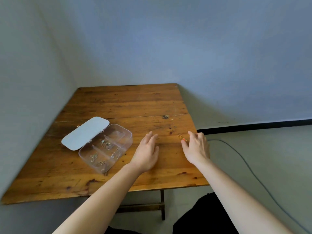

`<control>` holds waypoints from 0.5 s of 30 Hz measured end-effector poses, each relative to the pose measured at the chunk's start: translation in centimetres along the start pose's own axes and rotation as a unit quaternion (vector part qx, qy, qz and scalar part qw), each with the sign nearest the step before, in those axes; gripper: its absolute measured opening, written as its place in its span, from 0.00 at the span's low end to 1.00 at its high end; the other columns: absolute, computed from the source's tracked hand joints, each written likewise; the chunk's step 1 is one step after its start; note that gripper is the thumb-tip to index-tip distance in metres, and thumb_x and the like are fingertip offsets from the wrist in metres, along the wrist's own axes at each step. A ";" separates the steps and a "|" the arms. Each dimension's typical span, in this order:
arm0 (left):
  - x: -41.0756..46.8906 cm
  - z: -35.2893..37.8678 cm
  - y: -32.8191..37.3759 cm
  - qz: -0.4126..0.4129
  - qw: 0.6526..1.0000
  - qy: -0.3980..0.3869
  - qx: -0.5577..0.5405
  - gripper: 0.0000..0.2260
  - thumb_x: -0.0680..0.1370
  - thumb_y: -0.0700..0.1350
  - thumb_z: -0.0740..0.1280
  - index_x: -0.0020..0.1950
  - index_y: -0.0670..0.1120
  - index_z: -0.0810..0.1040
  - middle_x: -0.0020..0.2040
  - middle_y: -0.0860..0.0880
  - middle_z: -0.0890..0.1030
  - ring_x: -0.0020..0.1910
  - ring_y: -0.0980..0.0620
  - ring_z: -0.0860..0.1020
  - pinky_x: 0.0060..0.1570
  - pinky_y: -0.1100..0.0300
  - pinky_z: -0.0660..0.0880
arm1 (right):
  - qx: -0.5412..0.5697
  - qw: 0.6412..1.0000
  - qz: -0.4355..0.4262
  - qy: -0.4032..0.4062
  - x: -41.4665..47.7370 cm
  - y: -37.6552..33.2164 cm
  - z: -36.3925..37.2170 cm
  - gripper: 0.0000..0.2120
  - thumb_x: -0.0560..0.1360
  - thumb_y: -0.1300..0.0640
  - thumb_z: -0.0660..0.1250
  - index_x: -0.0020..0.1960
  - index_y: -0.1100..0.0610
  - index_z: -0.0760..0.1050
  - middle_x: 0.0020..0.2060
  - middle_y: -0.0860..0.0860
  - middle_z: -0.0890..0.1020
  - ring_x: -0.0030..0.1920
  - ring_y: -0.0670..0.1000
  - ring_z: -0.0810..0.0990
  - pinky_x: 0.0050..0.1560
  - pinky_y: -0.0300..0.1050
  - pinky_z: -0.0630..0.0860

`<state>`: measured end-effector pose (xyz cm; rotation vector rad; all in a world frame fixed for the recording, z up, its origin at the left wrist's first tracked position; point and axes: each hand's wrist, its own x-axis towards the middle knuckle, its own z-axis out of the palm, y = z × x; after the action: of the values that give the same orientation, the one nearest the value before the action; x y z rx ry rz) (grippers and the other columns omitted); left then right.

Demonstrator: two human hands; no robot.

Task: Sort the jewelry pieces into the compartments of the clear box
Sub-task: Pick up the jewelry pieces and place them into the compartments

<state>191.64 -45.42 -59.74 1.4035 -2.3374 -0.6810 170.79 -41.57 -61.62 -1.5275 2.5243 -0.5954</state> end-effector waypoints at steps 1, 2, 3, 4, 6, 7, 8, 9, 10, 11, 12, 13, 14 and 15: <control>0.7 0.5 -0.1 0.001 0.999 -0.018 0.028 0.24 0.84 0.49 0.56 0.80 0.49 0.57 0.81 0.45 0.54 0.80 0.45 0.50 0.76 0.51 0.52 | -0.001 1.000 -0.002 -0.010 0.6 0.3 0.0 0.27 0.81 0.42 0.61 0.77 0.52 0.65 0.65 0.58 0.72 0.62 0.59 0.74 0.57 0.55 0.77; 1.3 0.8 -0.2 0.002 0.998 -0.031 0.057 0.25 0.84 0.50 0.55 0.80 0.50 0.55 0.82 0.45 0.52 0.80 0.45 0.48 0.77 0.49 0.51 | -0.001 1.000 -0.007 -0.022 1.3 0.4 0.1 0.28 0.81 0.41 0.60 0.77 0.52 0.65 0.65 0.58 0.71 0.61 0.59 0.75 0.55 0.54 0.78; 2.0 1.0 -0.3 0.003 0.996 -0.041 0.082 0.25 0.84 0.51 0.54 0.81 0.50 0.53 0.82 0.45 0.51 0.80 0.45 0.47 0.77 0.48 0.50 | 0.002 0.999 -0.017 -0.037 1.8 0.5 0.3 0.28 0.82 0.41 0.60 0.77 0.51 0.65 0.65 0.58 0.71 0.60 0.58 0.76 0.54 0.53 0.79; 2.6 1.1 -0.5 0.005 0.994 -0.047 0.102 0.26 0.84 0.51 0.53 0.81 0.51 0.52 0.82 0.45 0.50 0.80 0.45 0.46 0.77 0.48 0.50 | 0.008 0.998 -0.031 -0.052 2.2 0.4 0.4 0.26 0.82 0.42 0.61 0.77 0.52 0.67 0.64 0.57 0.72 0.59 0.58 0.77 0.53 0.52 0.79; 3.8 1.3 -0.8 0.011 0.991 -0.051 0.126 0.26 0.84 0.51 0.52 0.81 0.50 0.51 0.82 0.44 0.49 0.80 0.45 0.45 0.77 0.46 0.49 | 0.029 0.995 -0.068 -0.063 2.9 0.3 1.0 0.21 0.82 0.47 0.65 0.71 0.55 0.75 0.60 0.56 0.76 0.55 0.57 0.79 0.53 0.51 0.79; 4.2 1.3 -1.0 0.014 0.990 -0.050 0.133 0.26 0.84 0.51 0.52 0.81 0.50 0.50 0.82 0.44 0.48 0.80 0.45 0.45 0.77 0.46 0.49 | 0.042 0.994 -0.086 -0.055 3.0 0.2 1.4 0.17 0.81 0.50 0.67 0.66 0.57 0.79 0.56 0.56 0.77 0.52 0.56 0.80 0.52 0.51 0.80; 4.4 1.3 -1.1 0.016 0.989 -0.048 0.138 0.26 0.84 0.51 0.52 0.81 0.50 0.50 0.82 0.44 0.48 0.80 0.45 0.44 0.77 0.46 0.48 | 0.053 0.993 -0.096 -0.048 3.0 0.2 1.5 0.13 0.81 0.52 0.68 0.61 0.58 0.82 0.53 0.55 0.78 0.49 0.56 0.80 0.51 0.51 0.80; 4.8 1.3 -1.3 0.016 0.989 -0.047 0.141 0.26 0.84 0.51 0.51 0.81 0.50 0.50 0.82 0.44 0.48 0.80 0.44 0.44 0.77 0.46 0.47 | 0.061 0.992 -0.098 -0.046 3.2 0.1 1.7 0.11 0.81 0.54 0.68 0.57 0.59 0.83 0.52 0.55 0.79 0.48 0.56 0.81 0.49 0.51 0.80; 5.2 1.3 -1.4 0.012 0.988 -0.047 0.143 0.26 0.84 0.51 0.51 0.81 0.50 0.50 0.82 0.44 0.47 0.80 0.44 0.44 0.76 0.46 0.46 | 0.062 0.992 -0.097 -0.049 3.4 0.0 1.7 0.09 0.81 0.54 0.67 0.55 0.58 0.82 0.51 0.54 0.79 0.46 0.55 0.80 0.48 0.50 0.80; 5.6 1.4 -1.6 0.007 0.988 -0.050 0.147 0.26 0.84 0.51 0.51 0.81 0.50 0.49 0.82 0.44 0.47 0.80 0.44 0.43 0.76 0.46 0.46 | 0.052 0.992 -0.099 -0.055 3.6 0.0 1.7 0.09 0.81 0.54 0.67 0.55 0.58 0.82 0.51 0.54 0.78 0.45 0.53 0.79 0.47 0.48 0.80; 6.0 1.5 -1.8 0.002 0.987 -0.054 0.153 0.26 0.84 0.51 0.51 0.81 0.50 0.49 0.82 0.44 0.47 0.80 0.44 0.43 0.76 0.46 0.45 | 0.037 0.992 -0.105 -0.062 3.8 0.0 1.7 0.09 0.82 0.53 0.65 0.55 0.57 0.81 0.52 0.53 0.78 0.44 0.53 0.79 0.47 0.48 0.80; 6.3 1.6 -2.0 -0.001 0.985 -0.059 0.162 0.26 0.84 0.52 0.50 0.81 0.50 0.49 0.82 0.43 0.47 0.80 0.44 0.43 0.76 0.46 0.44 | 0.025 0.991 -0.113 -0.068 4.1 0.0 1.7 0.09 0.83 0.53 0.64 0.56 0.57 0.80 0.53 0.53 0.78 0.45 0.53 0.79 0.47 0.48 0.80; 6.5 1.7 -2.2 -0.003 0.983 -0.064 0.172 0.26 0.84 0.53 0.50 0.81 0.49 0.49 0.82 0.43 0.47 0.80 0.44 0.42 0.76 0.46 0.43 | 0.022 0.990 -0.118 -0.071 4.4 -0.1 1.5 0.10 0.83 0.53 0.63 0.56 0.57 0.79 0.53 0.53 0.78 0.46 0.53 0.79 0.47 0.48 0.79; 6.8 1.9 -2.4 -0.002 0.981 -0.067 0.182 0.26 0.84 0.54 0.49 0.81 0.49 0.49 0.82 0.43 0.47 0.80 0.44 0.42 0.76 0.45 0.42 | 0.030 0.990 -0.118 -0.070 4.8 -0.3 1.2 0.09 0.83 0.53 0.62 0.55 0.57 0.78 0.53 0.53 0.78 0.47 0.53 0.79 0.48 0.47 0.79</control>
<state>189.30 -51.95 -62.41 1.5512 -2.6670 -0.3691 169.19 -46.19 -62.20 -1.7935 2.2215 -0.5656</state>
